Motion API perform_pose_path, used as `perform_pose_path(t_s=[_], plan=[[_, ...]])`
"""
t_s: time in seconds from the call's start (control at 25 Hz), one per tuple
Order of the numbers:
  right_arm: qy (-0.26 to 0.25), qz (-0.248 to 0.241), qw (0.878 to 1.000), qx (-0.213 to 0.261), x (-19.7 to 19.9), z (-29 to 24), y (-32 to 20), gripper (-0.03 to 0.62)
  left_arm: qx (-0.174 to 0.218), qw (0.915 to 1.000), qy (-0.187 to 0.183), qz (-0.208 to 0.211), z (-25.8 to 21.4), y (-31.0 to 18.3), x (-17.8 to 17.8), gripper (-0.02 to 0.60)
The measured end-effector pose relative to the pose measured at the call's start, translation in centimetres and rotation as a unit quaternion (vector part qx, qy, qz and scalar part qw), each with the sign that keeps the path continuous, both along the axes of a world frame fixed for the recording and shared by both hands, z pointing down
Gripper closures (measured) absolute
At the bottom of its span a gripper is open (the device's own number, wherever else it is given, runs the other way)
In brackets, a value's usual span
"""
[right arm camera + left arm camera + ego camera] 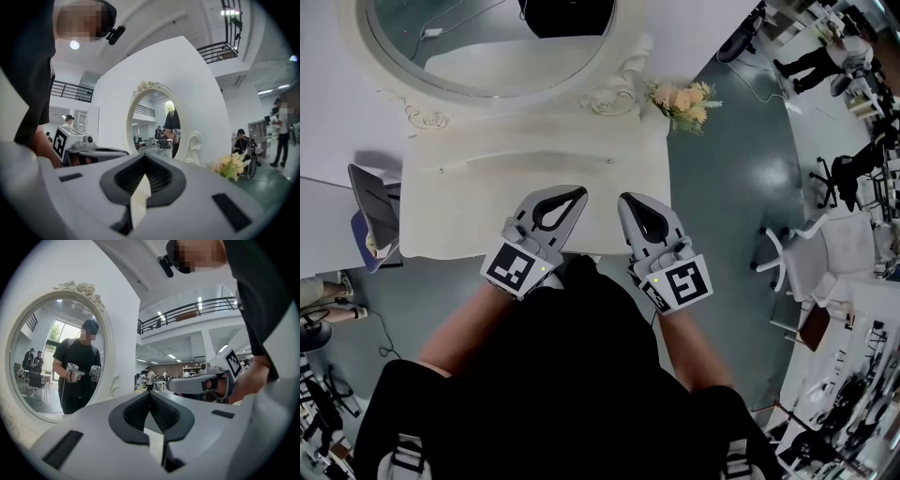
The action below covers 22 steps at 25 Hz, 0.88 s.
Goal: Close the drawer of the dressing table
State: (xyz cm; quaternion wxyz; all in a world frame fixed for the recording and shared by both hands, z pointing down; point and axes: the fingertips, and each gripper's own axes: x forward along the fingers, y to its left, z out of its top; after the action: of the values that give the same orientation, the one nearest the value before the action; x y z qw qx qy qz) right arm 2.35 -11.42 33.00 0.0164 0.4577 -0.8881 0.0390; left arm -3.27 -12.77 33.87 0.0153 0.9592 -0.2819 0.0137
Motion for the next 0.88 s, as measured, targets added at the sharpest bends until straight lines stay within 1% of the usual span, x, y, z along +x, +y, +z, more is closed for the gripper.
perform_pose_path(t_s=[0.48, 0.88], plan=[[0.012, 0.002, 1.0, 0.016, -0.2, -1.2, 1.6, 0.591, 0.012, 0.9999, 0.005, 0.007, -1.6, 1.5, 0.2, 0.589], [0.004, 0.008, 1.0, 0.009, 0.7, -0.7, 1.9, 0.591, 0.018, 0.9998, -0.002, 0.007, -1.5, 2.1, 0.5, 0.589]])
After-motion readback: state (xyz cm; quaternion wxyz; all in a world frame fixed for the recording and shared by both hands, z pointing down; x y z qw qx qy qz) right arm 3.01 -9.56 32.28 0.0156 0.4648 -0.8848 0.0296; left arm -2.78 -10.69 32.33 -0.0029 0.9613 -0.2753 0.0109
